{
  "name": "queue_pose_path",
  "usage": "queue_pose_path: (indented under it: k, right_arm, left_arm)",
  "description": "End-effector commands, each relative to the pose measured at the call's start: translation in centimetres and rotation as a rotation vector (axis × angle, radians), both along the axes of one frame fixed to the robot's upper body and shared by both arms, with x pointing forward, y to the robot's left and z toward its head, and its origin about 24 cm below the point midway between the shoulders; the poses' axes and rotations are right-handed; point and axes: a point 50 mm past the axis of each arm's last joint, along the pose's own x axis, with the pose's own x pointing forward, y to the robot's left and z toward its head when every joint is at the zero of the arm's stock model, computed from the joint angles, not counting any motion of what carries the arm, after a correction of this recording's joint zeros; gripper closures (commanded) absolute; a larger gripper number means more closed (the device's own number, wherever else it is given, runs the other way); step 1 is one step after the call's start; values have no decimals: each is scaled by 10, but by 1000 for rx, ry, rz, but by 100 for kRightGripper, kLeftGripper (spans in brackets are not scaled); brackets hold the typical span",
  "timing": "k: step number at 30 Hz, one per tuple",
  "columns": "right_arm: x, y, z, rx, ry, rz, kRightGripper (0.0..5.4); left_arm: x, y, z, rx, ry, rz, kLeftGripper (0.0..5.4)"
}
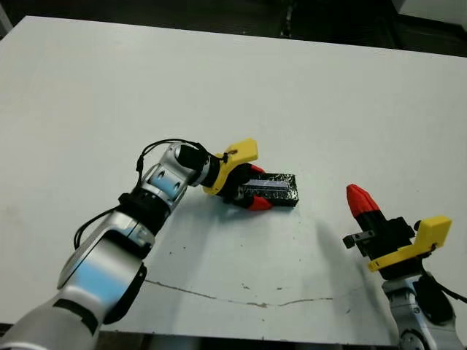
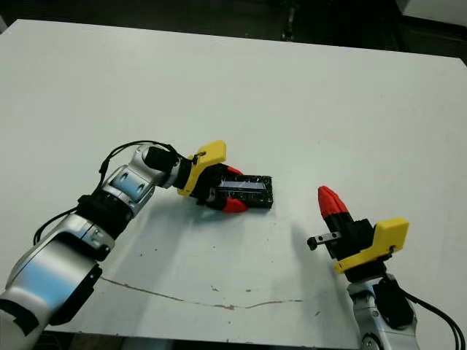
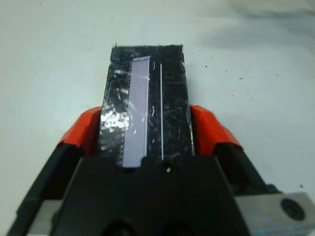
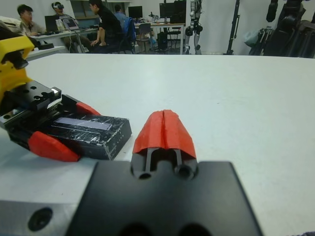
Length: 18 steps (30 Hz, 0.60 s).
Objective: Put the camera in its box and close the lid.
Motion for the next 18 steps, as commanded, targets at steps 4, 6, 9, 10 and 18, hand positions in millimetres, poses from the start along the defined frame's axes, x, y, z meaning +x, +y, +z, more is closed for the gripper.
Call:
queue_pose_path:
  k: [4,6,9,10,18]
  right_arm:
    - [-1,-4,-1,-9,4,1,540]
    - [0,-5,0,-6,1,6,540]
    - [-1,-4,0,-19,5,1,540]
    - [-1,-4,0,-18,5,-1,540]
    - [0,-4,0,-13,0,3,540]
  left_arm:
    - [-20,-14,-29,60,67,-43,57]
    - [-20,-14,-29,58,79,-37,36]
    - [-20,-13,-31,60,73,-34,1]
    - [-20,-13,-31,57,74,-32,1]
    - [-18,-7,-33,20,127,3,1]
